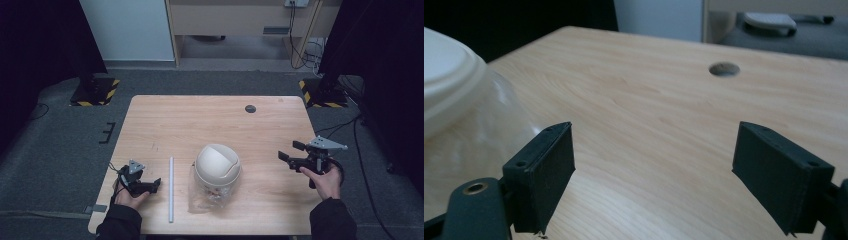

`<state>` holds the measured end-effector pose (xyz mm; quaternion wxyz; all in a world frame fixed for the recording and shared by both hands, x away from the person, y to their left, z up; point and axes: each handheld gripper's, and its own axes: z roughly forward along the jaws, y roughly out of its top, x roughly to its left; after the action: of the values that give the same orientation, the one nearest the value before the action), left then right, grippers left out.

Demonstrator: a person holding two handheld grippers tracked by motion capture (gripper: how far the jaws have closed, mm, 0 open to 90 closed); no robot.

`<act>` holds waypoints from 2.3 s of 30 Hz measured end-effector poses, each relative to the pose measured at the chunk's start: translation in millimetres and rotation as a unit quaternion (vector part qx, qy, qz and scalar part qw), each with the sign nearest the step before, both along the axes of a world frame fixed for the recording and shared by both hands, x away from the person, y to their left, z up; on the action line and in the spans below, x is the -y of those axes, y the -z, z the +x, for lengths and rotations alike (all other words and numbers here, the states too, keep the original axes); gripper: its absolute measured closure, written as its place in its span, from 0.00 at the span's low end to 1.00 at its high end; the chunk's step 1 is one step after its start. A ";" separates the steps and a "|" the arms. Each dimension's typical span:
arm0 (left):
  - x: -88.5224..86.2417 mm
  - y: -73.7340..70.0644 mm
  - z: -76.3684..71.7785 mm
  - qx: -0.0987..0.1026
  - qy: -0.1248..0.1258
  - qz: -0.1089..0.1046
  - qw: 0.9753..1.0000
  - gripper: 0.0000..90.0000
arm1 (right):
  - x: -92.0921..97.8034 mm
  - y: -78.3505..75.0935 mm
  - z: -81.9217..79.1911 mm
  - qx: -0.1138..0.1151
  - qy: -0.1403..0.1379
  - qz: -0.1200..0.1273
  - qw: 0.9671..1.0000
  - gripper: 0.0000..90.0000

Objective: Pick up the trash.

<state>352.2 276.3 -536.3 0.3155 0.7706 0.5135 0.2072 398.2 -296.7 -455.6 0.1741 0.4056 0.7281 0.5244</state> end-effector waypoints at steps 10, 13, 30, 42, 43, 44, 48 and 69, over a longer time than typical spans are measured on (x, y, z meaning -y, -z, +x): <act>-0.8 -0.1 0.1 0.000 0.000 -0.004 1.000 0.00 | -20.8 -44.9 -11.0 0.045 -0.069 0.035 0.996 0.17; -2.5 -0.3 0.1 0.000 0.000 -0.012 1.000 0.00 | -32.0 -53.3 -14.7 0.052 -0.090 0.033 0.994 0.17; 0.0 0.0 0.1 0.001 -0.001 0.003 1.000 0.00 | -93.2 -79.4 -25.7 0.079 -0.203 0.036 0.975 0.16; 0.2 0.1 0.0 0.000 -0.002 0.002 1.000 0.00 | -123.1 -57.0 -29.2 0.055 -0.249 0.042 0.966 0.16; 0.2 0.0 0.0 0.000 -0.002 0.002 1.000 0.00 | -125.3 -55.1 -29.7 0.053 -0.254 0.042 0.965 0.16; 0.2 0.0 0.0 0.000 -0.002 0.002 1.000 0.00 | -127.7 -52.9 -30.2 0.052 -0.259 0.040 0.964 0.16; 0.2 0.1 0.0 0.000 -0.002 0.002 1.000 0.00 | -136.4 -44.0 -31.2 0.045 -0.274 0.032 0.960 0.17; 0.2 0.0 0.1 0.000 -0.002 0.002 1.000 0.00 | -156.2 -22.5 -27.9 0.012 -0.291 0.021 0.956 0.14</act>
<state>352.3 276.2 -536.4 0.3134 0.7704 0.5145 0.2089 370.4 -140.5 -433.2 0.0138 0.1732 0.8012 0.5727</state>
